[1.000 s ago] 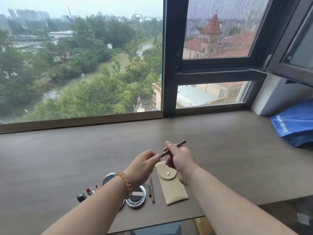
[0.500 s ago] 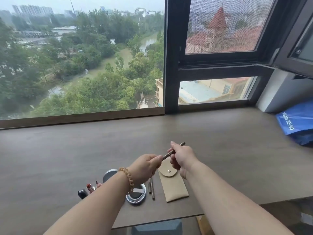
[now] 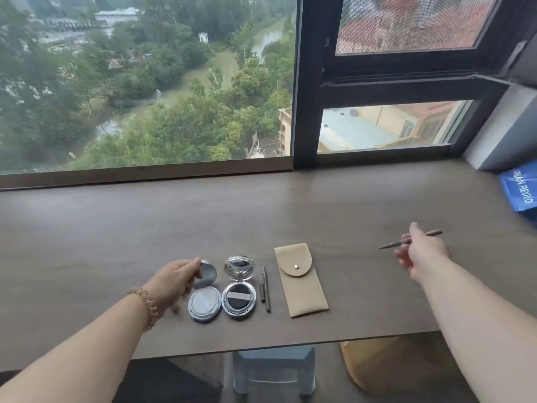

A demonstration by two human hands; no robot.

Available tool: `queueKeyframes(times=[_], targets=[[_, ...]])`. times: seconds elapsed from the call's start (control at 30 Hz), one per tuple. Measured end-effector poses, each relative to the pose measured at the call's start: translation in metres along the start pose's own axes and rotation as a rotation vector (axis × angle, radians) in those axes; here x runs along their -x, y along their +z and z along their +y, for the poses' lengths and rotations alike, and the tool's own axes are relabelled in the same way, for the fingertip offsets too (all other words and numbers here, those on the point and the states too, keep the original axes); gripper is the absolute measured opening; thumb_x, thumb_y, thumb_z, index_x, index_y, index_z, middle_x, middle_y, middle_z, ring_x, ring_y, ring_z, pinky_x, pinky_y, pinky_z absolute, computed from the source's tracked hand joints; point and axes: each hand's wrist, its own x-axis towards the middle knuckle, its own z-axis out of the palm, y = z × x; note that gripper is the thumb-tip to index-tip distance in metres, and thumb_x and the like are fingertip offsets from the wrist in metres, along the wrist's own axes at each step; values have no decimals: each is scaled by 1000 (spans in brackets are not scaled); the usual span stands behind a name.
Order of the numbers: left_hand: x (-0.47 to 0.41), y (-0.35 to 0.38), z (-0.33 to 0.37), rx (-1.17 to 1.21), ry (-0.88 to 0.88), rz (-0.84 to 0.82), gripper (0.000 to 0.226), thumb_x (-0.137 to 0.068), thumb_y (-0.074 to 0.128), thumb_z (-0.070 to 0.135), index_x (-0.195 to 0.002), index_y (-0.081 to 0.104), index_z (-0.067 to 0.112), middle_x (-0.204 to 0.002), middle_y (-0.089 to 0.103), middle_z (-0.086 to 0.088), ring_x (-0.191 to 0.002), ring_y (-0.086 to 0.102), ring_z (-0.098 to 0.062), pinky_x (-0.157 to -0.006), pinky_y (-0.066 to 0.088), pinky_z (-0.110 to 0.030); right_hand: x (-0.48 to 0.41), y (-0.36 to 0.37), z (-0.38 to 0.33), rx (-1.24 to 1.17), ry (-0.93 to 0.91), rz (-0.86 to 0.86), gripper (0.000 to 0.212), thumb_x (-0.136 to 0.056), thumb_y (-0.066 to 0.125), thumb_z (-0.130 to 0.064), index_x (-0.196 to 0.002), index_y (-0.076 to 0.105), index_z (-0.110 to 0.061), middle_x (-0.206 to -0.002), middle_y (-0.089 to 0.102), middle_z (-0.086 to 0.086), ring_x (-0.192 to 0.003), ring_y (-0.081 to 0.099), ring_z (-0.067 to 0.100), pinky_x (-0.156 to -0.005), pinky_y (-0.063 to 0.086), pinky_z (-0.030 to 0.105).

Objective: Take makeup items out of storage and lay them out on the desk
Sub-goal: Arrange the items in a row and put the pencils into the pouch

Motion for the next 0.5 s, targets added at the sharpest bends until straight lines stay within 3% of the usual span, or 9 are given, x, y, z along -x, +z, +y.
queueKeyframes(times=[0.1,0.2,0.27,0.33,0.43,0.5], targets=[[-8,31,1,-120,2,-48,23,-95,48,14,-79,64,5,-57,52,-6,-53,48,-16,-49,39,-22,28,32,33,107,-109,-243,24,-94,52,-31,-83,63,-13,-58,58,2,-44,59,7,-50,35,23],[-11,64,9,-106,9,-111,21,-91,53,5,-71,61,5,-62,59,-10,-50,57,-11,-48,46,-13,52,61,68,334,-317,-475,10,-88,60,-19,-98,64,-17,-85,66,3,-85,63,17,-70,47,25],[-13,84,15,-144,28,-124,17,-89,56,5,-72,60,7,-63,60,-7,-43,58,-1,-48,46,-9,60,70,88,585,-504,-604,26,-82,65,-20,-108,63,-25,-102,67,0,-103,60,16,-89,48,34],[-16,101,16,-184,24,-126,3,-87,60,9,-84,61,8,-62,62,-1,-44,60,2,-52,51,-13,68,74,100,887,-724,-637,49,-77,66,-28,-125,55,-26,-117,62,-1,-116,51,20,-98,41,39],[-20,120,12,-216,-24,-102,23,-82,64,22,-100,61,8,-67,70,-3,-68,69,-17,-78,57,-36,77,76,112,1195,-939,-678,73,-75,65,-42,-140,35,-30,-135,48,-6,-129,34,18,-103,28,37],[-21,128,9,-346,-24,-76,29,-80,65,33,-102,60,15,-81,72,-2,-81,68,-19,-84,53,-33,76,79,123,1293,-992,-718,79,-76,61,-46,-144,25,-31,-142,41,-8,-135,25,16,-106,22,38]])
